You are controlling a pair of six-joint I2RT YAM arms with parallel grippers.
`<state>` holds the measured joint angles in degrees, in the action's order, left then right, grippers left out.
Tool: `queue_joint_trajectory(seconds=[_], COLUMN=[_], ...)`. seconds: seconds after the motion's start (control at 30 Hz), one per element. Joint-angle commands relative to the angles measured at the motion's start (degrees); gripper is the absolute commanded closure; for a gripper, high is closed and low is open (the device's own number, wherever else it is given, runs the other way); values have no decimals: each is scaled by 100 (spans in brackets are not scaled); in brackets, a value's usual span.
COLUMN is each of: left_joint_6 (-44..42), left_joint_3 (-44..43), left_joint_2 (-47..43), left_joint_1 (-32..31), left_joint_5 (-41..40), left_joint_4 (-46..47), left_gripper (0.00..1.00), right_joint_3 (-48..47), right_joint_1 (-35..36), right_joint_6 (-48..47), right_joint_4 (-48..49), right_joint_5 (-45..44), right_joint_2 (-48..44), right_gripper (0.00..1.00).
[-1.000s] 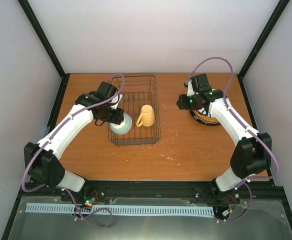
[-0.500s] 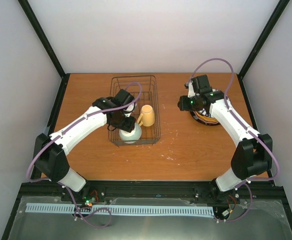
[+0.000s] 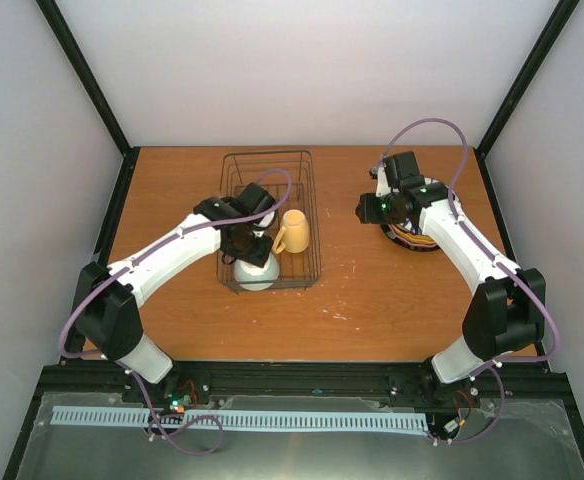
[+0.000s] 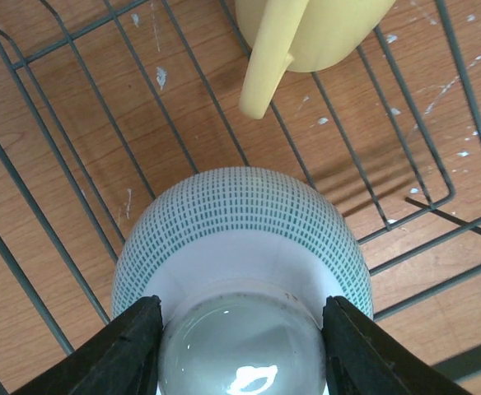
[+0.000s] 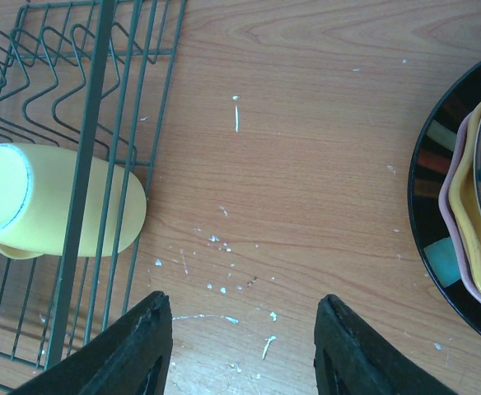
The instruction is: Load the mixed dishes into the dish rack
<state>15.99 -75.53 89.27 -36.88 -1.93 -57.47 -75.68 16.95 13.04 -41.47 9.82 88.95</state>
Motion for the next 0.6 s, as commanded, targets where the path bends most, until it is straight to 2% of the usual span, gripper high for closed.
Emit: queue_joint_trajectory(seconds=[0.0, 0.33, 0.57], left_joint_6=[112, 157, 46], left_joint_3=[62, 432, 247], left_joint_2=[119, 155, 183], left_joint_1=[-126, -144, -143], left_joint_5=[-248, -516, -731], left_joint_4=[-138, 218, 215], left_gripper=[99, 99, 99], right_joint_3=[35, 82, 80], right_joint_1=[-34, -35, -34], right_joint_6=[-47, -56, -52], right_joint_4=[-44, -27, -11], right_joint_5=[-89, -99, -104], right_joint_2=[-171, -202, -181], right_gripper=[52, 52, 52])
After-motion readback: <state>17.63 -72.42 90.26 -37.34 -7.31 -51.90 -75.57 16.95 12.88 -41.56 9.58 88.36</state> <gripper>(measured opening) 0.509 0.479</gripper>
